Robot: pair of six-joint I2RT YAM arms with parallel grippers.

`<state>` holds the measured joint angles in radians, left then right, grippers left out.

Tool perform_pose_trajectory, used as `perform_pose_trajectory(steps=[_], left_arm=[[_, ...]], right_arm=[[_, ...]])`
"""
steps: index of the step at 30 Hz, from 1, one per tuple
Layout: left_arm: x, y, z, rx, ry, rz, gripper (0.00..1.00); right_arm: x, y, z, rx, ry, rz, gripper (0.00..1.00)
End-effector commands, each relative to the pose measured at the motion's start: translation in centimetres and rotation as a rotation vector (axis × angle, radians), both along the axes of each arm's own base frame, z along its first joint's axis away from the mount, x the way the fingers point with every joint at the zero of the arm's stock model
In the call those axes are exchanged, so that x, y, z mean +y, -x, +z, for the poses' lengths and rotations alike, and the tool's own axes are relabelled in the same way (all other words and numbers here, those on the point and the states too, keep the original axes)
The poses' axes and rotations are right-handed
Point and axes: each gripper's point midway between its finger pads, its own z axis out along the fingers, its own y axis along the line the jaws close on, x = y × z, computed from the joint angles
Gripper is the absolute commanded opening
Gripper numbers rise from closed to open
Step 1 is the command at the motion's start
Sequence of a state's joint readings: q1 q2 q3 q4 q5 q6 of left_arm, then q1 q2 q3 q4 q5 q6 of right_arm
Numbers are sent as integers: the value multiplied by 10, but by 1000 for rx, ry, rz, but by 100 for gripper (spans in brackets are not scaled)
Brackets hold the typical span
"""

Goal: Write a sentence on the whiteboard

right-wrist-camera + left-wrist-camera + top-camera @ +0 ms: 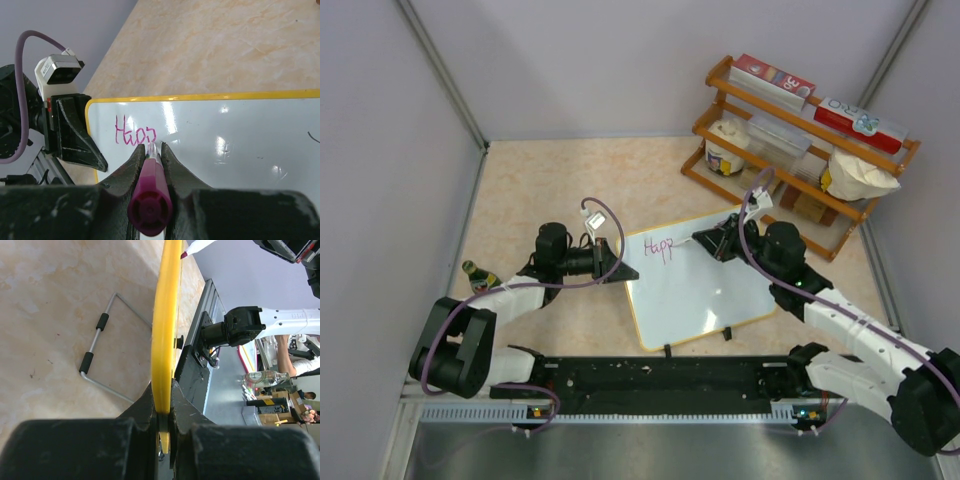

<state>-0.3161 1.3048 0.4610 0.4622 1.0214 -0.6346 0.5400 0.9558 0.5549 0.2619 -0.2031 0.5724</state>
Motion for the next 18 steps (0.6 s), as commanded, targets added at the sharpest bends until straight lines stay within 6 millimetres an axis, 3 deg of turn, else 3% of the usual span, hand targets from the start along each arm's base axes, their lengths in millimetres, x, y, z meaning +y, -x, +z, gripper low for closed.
perform_pose_trajectory(steps=[1,5,10,18], left_arm=[[1,3,-12,-26,-35,-3,0],[1,4,-13,-22,-35,-3,0],[1,4,-13,-23,-37,-1,0],[1,4,-12,-24,-31,-3,0]], right_arm=[[-1,-3,-6,14,-6,-4,0],[-5,-2,4,11,-50,-27,0],[-12,3,34,-47,-131,-23,0],[-17,-6,37,-54,-95,-53,0]])
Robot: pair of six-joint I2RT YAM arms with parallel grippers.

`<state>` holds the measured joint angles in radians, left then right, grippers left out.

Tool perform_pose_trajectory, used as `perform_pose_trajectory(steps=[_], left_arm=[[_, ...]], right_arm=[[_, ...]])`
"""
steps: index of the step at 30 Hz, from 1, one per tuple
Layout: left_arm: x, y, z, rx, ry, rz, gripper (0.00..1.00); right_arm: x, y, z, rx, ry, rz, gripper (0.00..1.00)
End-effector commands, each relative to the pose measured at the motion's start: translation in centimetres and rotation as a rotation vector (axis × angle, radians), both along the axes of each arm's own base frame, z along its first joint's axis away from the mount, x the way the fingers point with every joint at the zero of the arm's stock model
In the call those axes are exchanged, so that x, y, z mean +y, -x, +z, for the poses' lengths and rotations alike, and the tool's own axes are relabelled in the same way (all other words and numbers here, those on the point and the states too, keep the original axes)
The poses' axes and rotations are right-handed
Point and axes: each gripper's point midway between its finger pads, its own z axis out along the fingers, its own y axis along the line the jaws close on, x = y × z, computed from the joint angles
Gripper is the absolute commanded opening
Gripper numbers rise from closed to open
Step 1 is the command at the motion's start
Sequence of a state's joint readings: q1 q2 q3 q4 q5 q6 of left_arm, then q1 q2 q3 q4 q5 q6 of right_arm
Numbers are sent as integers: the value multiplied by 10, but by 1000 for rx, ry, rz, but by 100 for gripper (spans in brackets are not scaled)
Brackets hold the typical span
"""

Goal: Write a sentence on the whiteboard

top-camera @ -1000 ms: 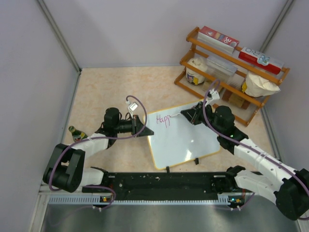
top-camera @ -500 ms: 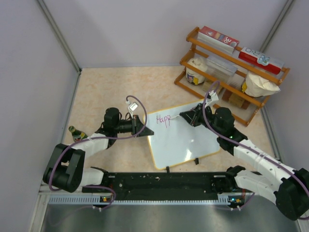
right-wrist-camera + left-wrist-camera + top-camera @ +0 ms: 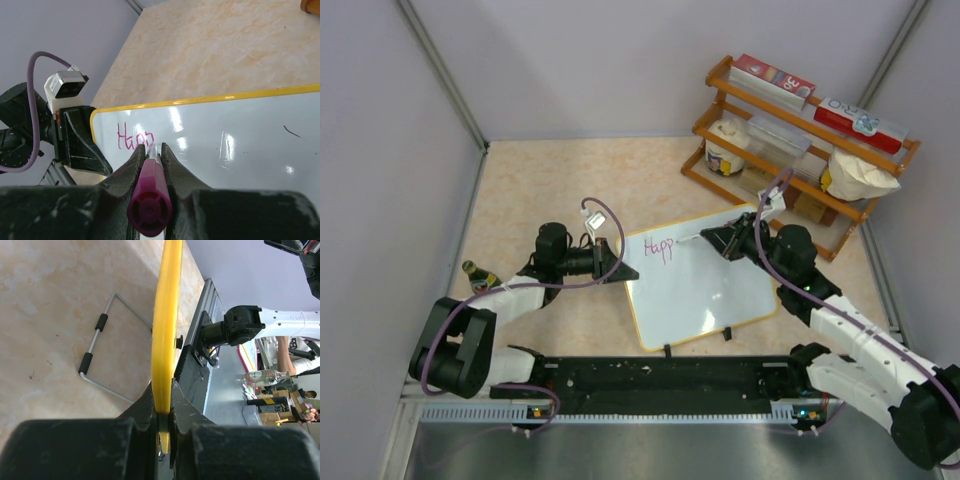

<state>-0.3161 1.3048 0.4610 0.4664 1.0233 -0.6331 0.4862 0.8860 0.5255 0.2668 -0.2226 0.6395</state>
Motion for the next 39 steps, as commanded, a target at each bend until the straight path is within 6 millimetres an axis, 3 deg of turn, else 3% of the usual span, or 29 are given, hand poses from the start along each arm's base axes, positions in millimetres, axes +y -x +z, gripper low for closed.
perform_pose_trajectory(steps=[1,17,25,39], left_arm=[[1,3,-13,-18,-35,2,0],[2,5,-13,-16,-33,4,0],[2,5,-14,-16,-32,3,0],[1,5,-14,-16,-30,2,0]], right_arm=[[-2,-9,25,-57,-18,-15,0],[3,-16,37,-76,-50,-14,0],[0,-23,16,-34,-29,-33,0],[-2,-11,-12,16,8,-8,0]])
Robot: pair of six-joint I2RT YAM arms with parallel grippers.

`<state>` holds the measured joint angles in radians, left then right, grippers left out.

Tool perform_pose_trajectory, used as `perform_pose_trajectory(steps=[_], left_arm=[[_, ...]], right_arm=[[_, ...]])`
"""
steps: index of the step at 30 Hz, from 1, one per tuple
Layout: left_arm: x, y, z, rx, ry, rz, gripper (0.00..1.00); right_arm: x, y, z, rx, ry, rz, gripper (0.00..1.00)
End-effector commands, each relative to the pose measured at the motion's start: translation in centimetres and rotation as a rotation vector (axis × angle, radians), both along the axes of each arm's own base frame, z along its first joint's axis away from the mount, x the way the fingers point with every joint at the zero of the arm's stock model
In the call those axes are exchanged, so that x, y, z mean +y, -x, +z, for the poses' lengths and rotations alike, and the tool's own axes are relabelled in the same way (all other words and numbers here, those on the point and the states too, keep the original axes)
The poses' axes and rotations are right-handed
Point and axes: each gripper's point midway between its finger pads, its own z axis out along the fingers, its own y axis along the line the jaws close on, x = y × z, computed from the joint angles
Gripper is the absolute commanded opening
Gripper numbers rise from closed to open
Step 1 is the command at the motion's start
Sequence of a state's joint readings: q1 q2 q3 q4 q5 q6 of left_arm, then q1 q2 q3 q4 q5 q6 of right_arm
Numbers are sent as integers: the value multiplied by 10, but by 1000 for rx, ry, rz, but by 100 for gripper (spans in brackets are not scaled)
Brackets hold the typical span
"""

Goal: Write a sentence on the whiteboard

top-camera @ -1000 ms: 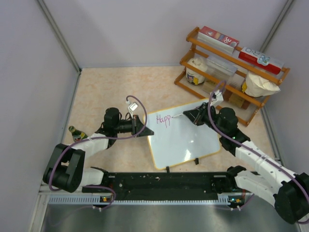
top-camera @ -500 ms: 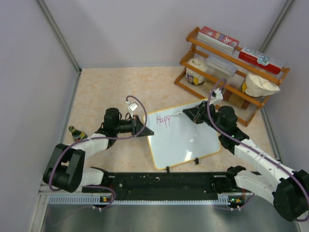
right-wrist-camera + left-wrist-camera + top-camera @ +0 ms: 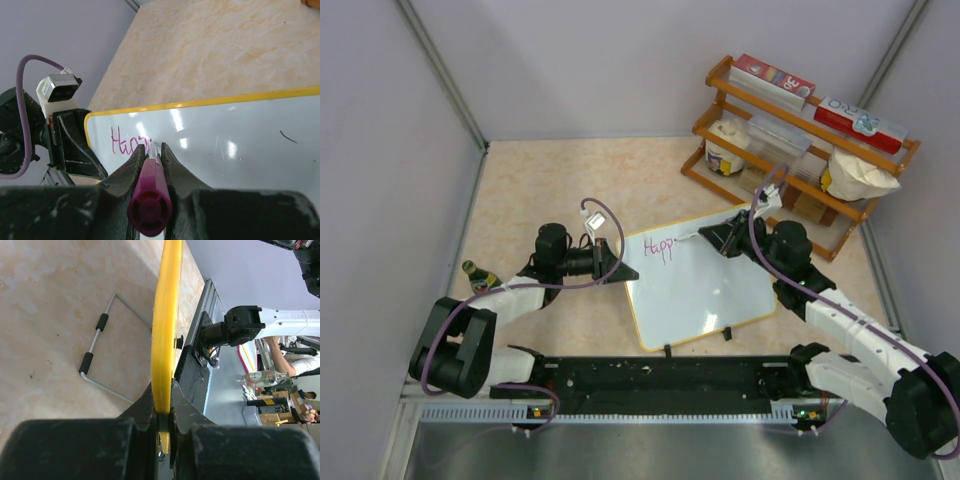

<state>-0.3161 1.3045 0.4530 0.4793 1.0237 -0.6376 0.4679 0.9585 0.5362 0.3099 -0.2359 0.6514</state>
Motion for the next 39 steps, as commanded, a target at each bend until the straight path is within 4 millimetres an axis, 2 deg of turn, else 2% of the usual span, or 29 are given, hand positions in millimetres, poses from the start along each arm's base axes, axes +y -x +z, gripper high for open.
perform_pose_trajectory(steps=[1,13,17,22,28,39], left_arm=[[1,4,-14,-14,-33,0,0],[1,3,-12,-15,-33,-2,0],[1,4,-14,-13,-36,-1,0],[1,3,-12,-16,-37,-2,0],[1,4,-11,-18,-39,-5,0],[2,4,-11,-22,-40,-1,0]], right_arm=[[-5,3,-6,-5,14,0,0],[-7,11,-15,13,22,15,0],[-2,11,2,2,-20,29,0],[4,10,41,-56,-92,48,0],[5,3,62,-87,-109,36,0],[0,-13,49,-78,-42,-23,0]])
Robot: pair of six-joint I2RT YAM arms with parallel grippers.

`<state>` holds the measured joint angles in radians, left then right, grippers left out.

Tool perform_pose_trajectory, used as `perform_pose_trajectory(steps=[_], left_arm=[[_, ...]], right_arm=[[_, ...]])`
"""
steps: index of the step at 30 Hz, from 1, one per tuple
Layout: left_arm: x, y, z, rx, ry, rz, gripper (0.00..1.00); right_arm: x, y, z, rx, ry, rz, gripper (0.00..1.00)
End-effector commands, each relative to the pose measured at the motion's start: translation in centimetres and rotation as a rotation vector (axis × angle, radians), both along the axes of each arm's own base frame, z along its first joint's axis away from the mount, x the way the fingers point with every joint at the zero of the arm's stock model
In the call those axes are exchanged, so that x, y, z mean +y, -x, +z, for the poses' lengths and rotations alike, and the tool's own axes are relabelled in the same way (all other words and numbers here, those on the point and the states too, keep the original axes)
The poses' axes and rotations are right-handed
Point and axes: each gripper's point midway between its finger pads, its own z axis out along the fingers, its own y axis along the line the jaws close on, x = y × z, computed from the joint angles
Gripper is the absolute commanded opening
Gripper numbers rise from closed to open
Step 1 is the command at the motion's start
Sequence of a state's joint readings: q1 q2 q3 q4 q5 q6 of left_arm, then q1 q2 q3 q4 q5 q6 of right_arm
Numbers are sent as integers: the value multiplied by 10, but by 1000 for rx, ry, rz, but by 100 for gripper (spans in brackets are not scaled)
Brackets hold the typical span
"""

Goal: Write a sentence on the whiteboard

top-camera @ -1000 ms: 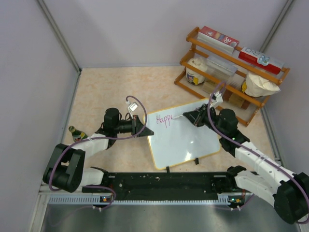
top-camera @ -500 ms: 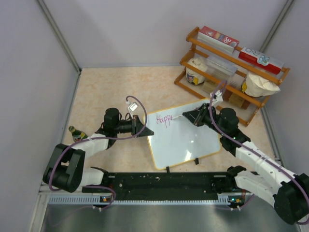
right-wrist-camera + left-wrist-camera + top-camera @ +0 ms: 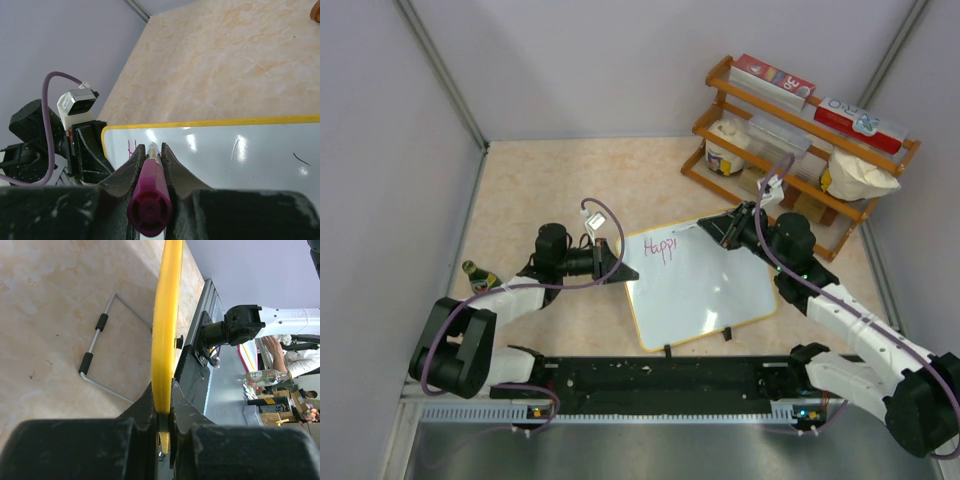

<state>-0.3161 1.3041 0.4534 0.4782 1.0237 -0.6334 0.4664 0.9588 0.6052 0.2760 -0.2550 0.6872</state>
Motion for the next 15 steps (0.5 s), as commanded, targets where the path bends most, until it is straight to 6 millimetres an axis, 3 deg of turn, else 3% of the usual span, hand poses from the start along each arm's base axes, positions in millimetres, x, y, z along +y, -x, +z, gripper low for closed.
perform_pose_trajectory(steps=[1,11,15], left_arm=[[2,4,-12,-15,-41,0,0],[2,5,-13,-15,-40,0,0],[2,5,-13,-14,-41,2,0]], right_arm=[[-5,-14,19,-66,12,-40,0],[-5,-21,-8,-20,54,-52,0],[-6,-20,-9,-19,52,-56,0]])
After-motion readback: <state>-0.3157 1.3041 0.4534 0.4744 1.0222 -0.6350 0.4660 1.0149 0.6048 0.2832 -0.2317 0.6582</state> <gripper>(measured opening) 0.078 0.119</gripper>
